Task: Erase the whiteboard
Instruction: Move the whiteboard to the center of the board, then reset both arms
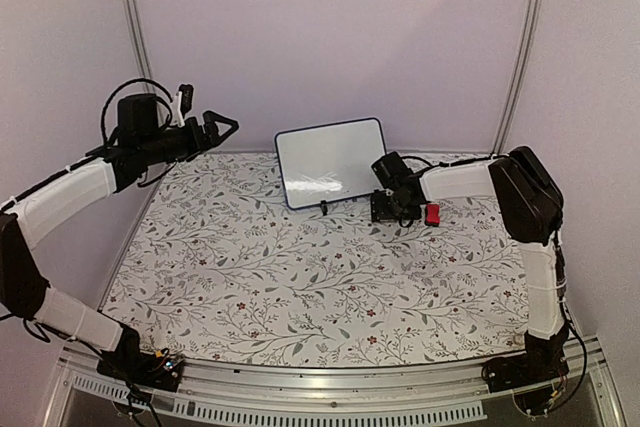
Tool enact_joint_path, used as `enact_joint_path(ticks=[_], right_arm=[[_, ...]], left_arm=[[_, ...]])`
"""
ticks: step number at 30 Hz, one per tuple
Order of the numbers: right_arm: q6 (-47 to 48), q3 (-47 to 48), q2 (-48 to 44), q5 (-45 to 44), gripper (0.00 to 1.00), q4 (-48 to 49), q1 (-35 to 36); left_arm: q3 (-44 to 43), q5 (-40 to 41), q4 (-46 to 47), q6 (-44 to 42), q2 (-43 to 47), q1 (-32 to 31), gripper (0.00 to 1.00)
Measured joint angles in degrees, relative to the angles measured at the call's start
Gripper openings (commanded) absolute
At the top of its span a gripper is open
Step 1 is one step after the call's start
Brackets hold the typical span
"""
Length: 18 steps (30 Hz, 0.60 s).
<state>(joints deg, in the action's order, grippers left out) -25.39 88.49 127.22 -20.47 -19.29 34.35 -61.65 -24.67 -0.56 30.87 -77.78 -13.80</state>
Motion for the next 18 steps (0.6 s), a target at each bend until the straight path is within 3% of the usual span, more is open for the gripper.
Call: enact_joint_path(ticks=[7, 12, 18], right_arm=[[2.58, -13.4, -11.78, 2.84, 0.99, 1.03, 1.68], [4.26, -27.28, -29.62, 4.59, 0.99, 4.22, 2.36], [5.57, -37.22, -50.21, 6.43, 0.99, 8.04, 2.34]], left_arm=[[-0.13, 1.86, -3.78, 0.44, 5.09, -2.25, 1.0], [7.15, 3.19, -4.7, -0.17, 13.27, -4.52, 1.0], [14.99, 6.23, -6.78, -3.3, 20.0, -7.76, 1.0]])
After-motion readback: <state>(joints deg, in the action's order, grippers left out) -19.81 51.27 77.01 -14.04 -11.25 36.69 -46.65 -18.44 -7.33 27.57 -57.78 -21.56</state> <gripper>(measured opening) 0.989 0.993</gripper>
